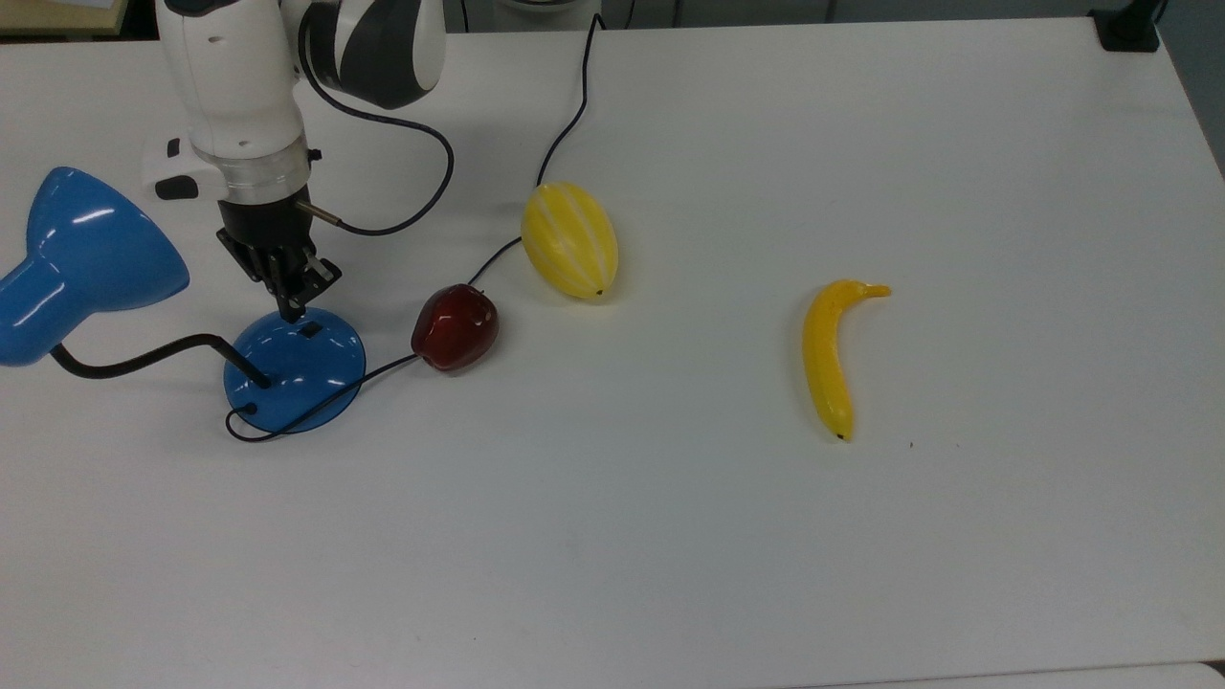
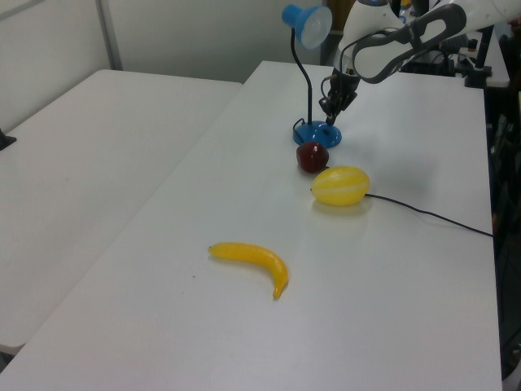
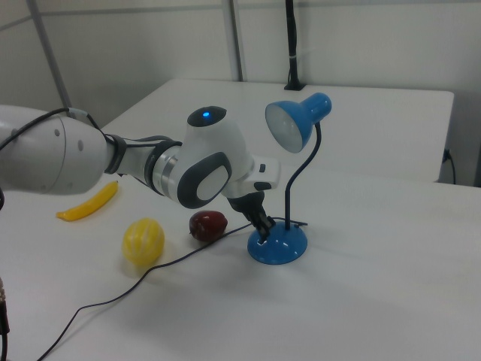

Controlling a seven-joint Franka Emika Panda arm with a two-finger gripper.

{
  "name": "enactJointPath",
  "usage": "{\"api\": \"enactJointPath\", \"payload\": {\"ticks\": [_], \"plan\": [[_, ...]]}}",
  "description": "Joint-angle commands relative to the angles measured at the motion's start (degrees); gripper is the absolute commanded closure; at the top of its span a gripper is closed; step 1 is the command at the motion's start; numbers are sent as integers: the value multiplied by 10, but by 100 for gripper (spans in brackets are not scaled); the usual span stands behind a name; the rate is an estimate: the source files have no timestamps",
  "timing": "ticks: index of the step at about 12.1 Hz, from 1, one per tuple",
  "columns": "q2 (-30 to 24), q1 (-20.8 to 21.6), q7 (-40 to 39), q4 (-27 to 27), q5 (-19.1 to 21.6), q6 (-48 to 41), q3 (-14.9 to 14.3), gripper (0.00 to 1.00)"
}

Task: Turn on desk lamp
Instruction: 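Lower the gripper onto the switch on the lamp base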

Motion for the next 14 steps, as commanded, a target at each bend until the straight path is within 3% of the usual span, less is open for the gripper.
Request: {"api": "enactJointPath", "payload": {"ticks": [1, 14], "plan": [[6, 4, 11, -2, -11, 21, 0, 100], [24, 9, 14, -2, -10, 71, 0, 100]]}}
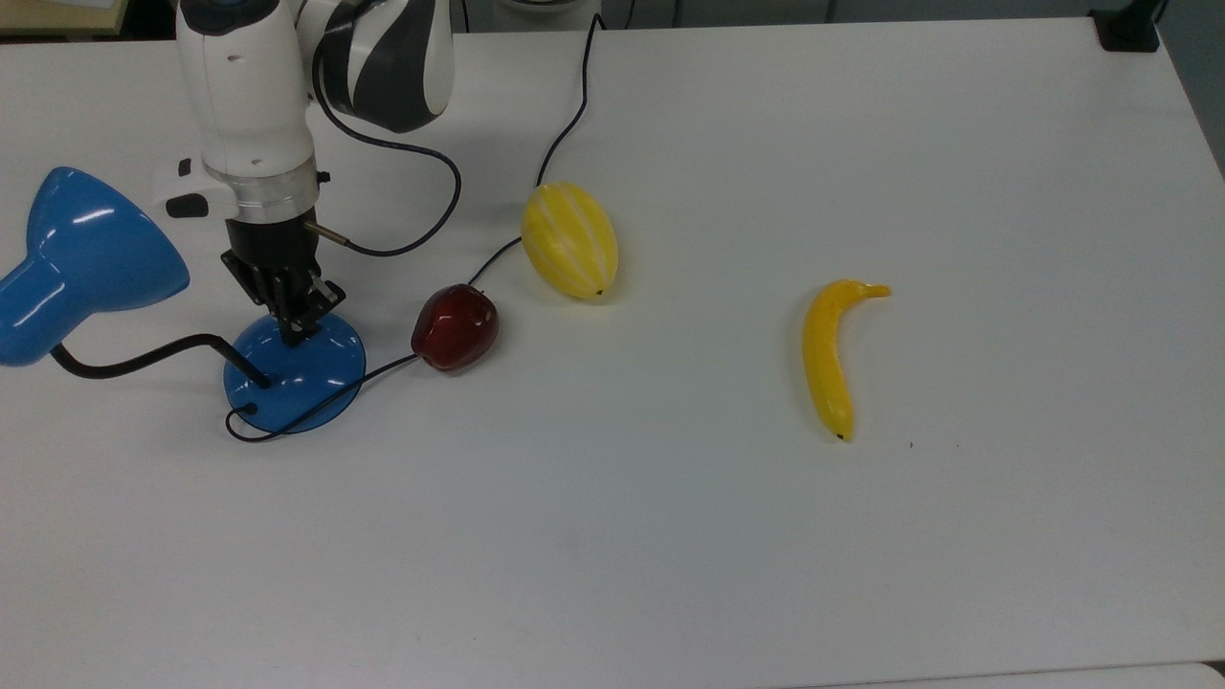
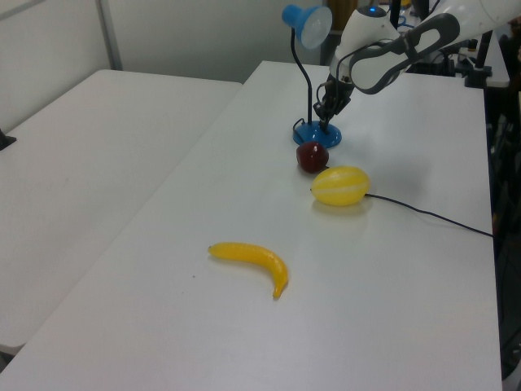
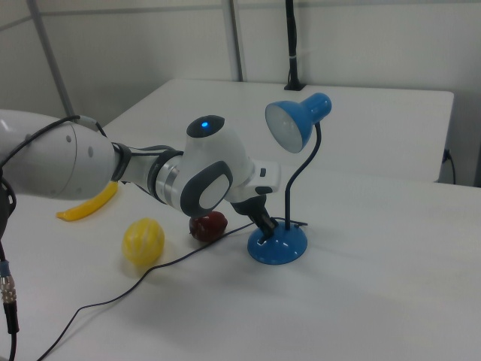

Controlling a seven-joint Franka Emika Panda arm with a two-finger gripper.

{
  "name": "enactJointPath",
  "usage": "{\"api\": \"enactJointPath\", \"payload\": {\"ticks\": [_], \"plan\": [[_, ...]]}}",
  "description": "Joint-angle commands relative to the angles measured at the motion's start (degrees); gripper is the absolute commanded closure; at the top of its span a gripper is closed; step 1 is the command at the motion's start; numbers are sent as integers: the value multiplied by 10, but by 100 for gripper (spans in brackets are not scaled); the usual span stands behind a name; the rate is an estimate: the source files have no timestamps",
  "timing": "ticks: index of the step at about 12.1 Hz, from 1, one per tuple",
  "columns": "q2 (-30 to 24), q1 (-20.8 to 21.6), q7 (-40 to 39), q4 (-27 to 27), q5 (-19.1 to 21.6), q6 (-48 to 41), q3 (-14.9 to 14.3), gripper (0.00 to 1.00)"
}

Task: Turn on desk lamp
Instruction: 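Press down on the lamp base switch with the gripper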

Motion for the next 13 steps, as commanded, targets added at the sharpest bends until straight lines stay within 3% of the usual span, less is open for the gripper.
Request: {"api": "enactJointPath", "payload": {"ticks": [1, 13], "plan": [[-1, 6, 14, -2, -10, 11, -3, 100], [-36, 12, 6, -43, -10, 2, -2, 100]]}}
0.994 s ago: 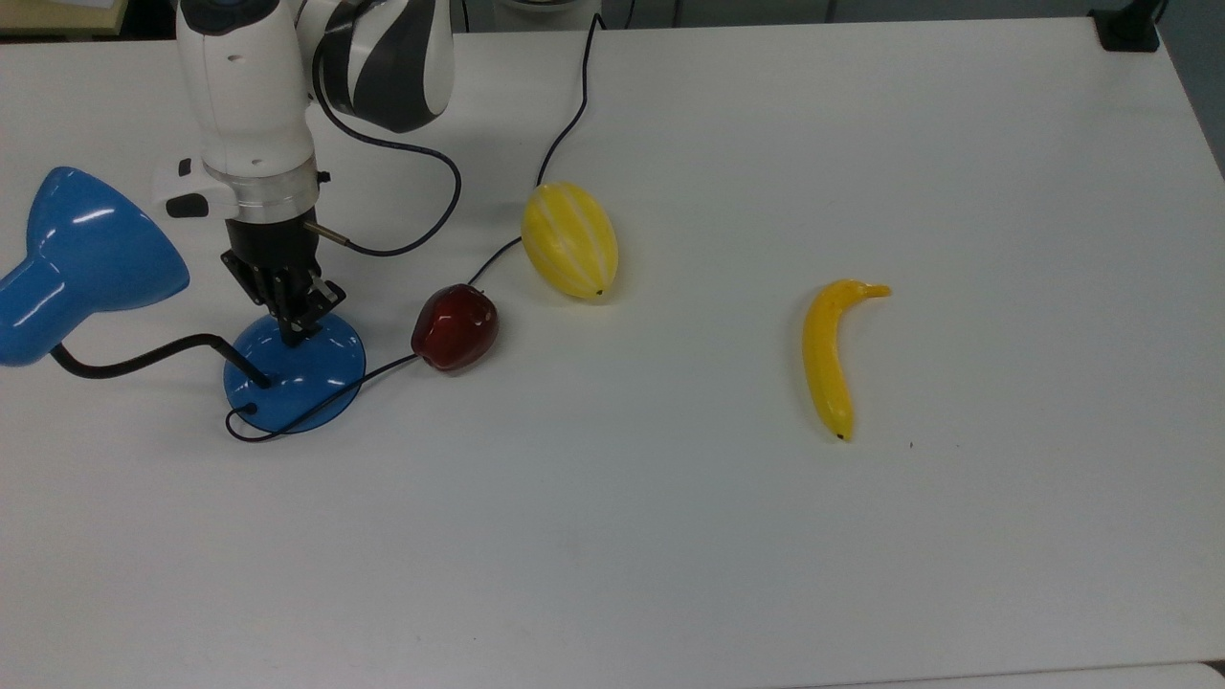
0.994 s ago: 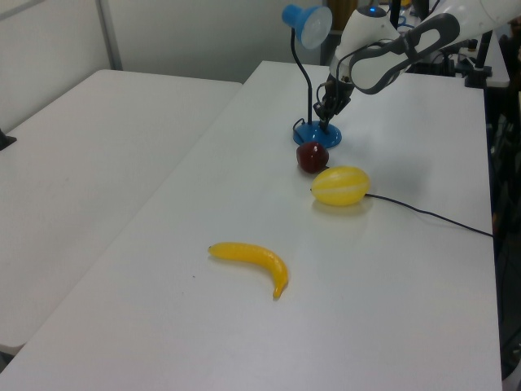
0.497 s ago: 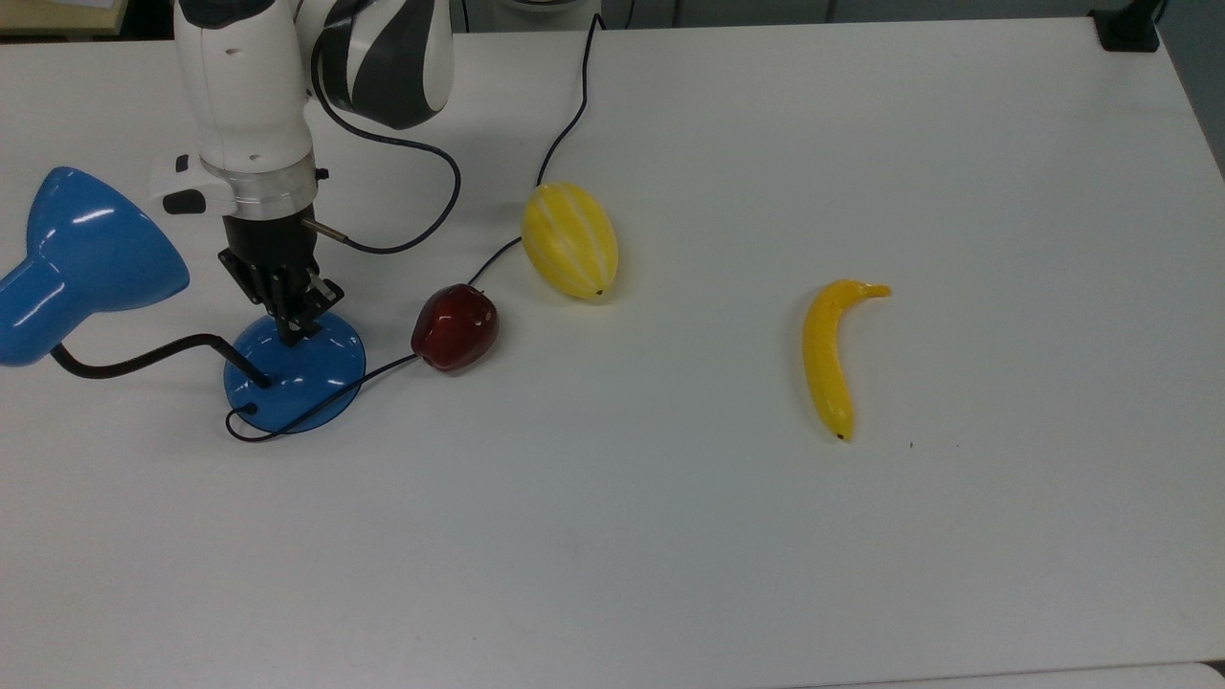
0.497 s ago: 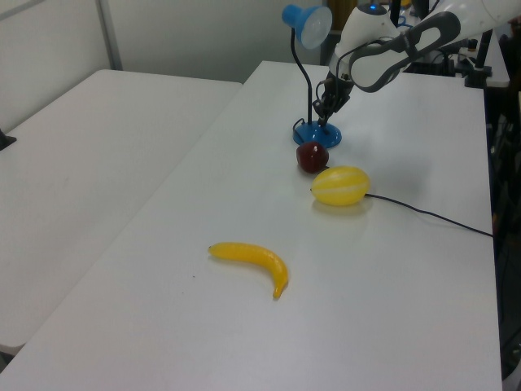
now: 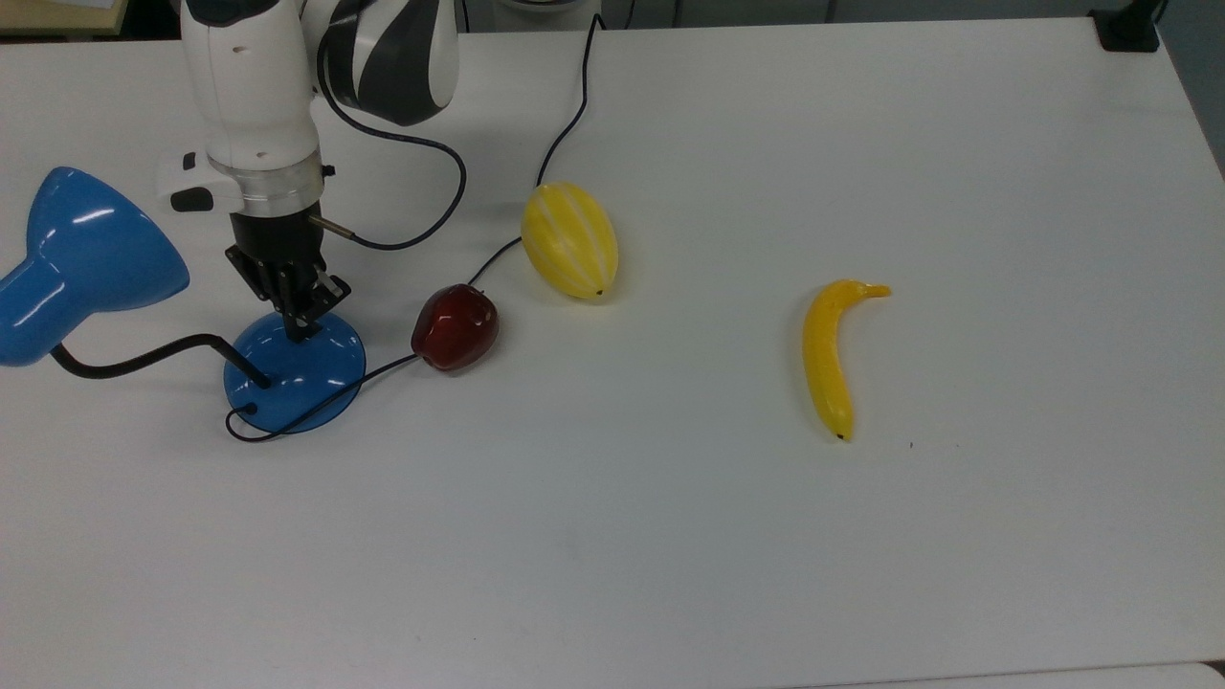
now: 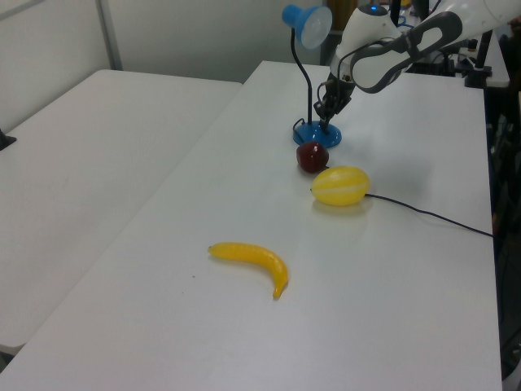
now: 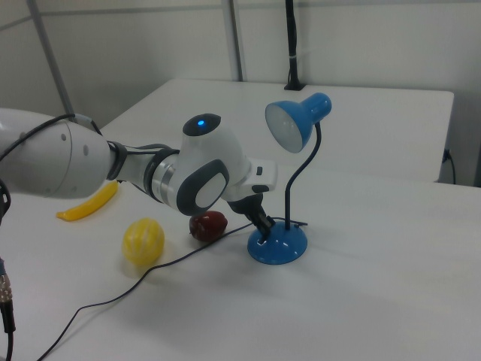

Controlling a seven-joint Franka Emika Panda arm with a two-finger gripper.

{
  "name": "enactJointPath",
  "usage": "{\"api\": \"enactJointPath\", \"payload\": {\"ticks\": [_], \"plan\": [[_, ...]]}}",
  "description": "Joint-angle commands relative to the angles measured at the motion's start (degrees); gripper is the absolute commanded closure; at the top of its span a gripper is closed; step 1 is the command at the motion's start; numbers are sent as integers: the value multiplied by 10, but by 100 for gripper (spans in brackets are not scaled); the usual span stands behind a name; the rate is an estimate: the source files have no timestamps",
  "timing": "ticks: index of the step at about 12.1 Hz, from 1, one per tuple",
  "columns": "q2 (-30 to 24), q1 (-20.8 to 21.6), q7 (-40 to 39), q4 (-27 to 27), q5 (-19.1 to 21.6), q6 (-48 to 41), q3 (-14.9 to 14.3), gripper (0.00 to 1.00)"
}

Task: Turn on desk lamp
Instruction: 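Press down on the lamp base switch with the gripper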

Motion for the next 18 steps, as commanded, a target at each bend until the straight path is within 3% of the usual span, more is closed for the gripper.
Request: {"api": "enactJointPath", "payload": {"ticks": [1, 18], "plan": [[-25, 9, 6, -32, -10, -6, -3, 100], [30, 5, 5, -15, -19, 41, -3, 100]]}}
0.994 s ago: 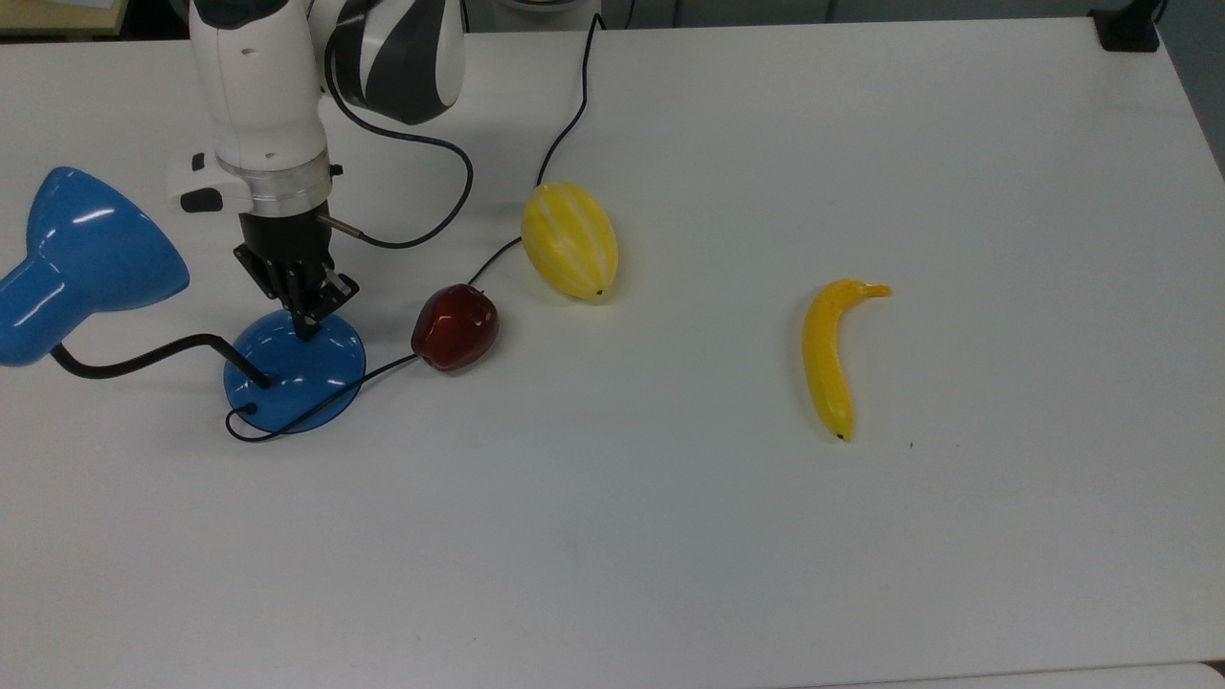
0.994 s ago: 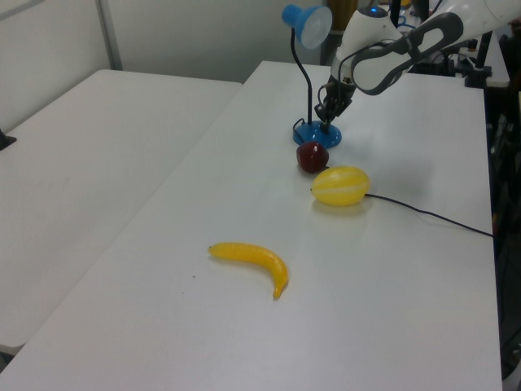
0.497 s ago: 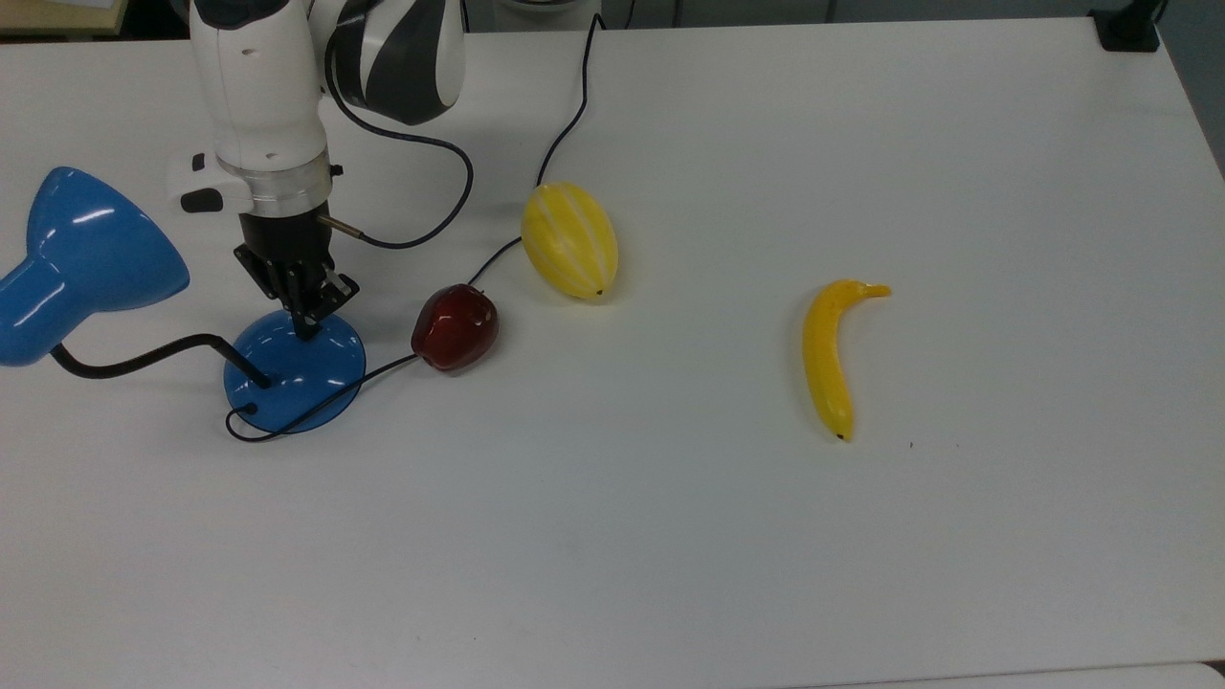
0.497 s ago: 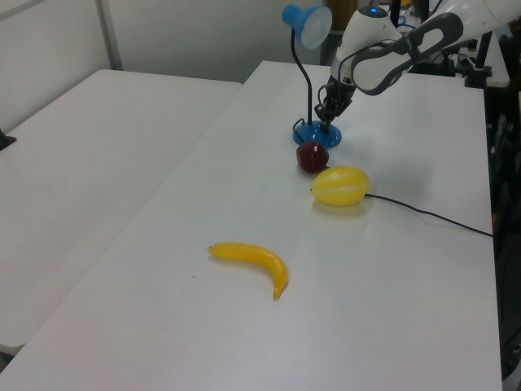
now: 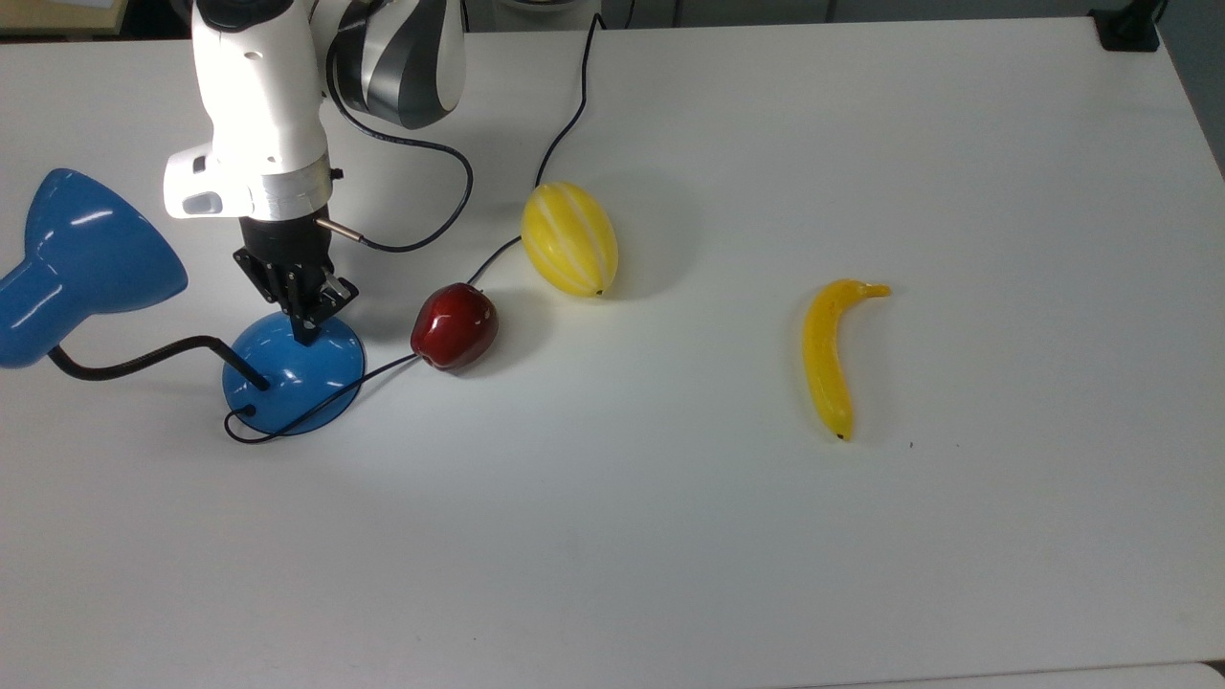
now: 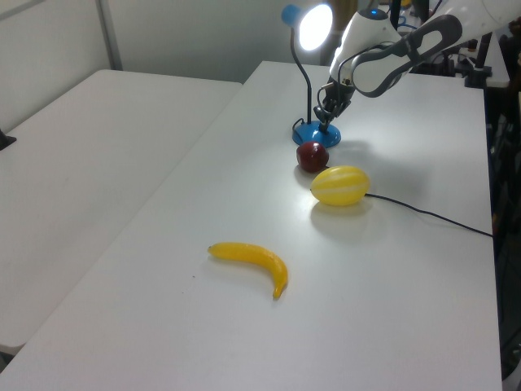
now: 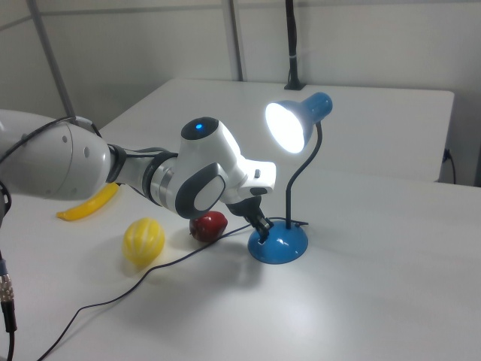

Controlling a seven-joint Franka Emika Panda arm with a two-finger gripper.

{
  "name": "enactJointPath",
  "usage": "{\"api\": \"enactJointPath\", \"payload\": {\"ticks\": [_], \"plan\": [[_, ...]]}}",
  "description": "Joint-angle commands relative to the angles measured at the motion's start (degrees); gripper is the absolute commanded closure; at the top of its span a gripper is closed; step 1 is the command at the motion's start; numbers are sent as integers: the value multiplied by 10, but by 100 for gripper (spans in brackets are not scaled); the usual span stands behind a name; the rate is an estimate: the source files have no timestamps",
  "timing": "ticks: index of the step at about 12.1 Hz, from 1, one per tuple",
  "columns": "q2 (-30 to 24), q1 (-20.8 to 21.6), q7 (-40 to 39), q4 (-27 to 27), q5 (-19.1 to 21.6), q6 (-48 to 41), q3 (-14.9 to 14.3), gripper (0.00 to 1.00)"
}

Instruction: Turn on desk lamp

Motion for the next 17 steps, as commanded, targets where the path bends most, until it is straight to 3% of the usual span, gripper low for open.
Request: {"api": "enactJointPath", "payload": {"ticks": [1, 3, 6, 11, 13, 15, 17], "plan": [[28, 1, 6, -7, -22, 28, -4, 100], [21, 1, 5, -10, -23, 24, -3, 97], [-46, 0, -4, -39, -23, -18, -3, 84], [-175, 29, -44, -42, -22, -252, -4, 63], [-227, 55, -43, -39, -22, -331, -4, 42], [-271, 98, -47, -37, -22, -417, -5, 0], [-293, 112, -55, -15, -21, -482, -4, 0]]}}
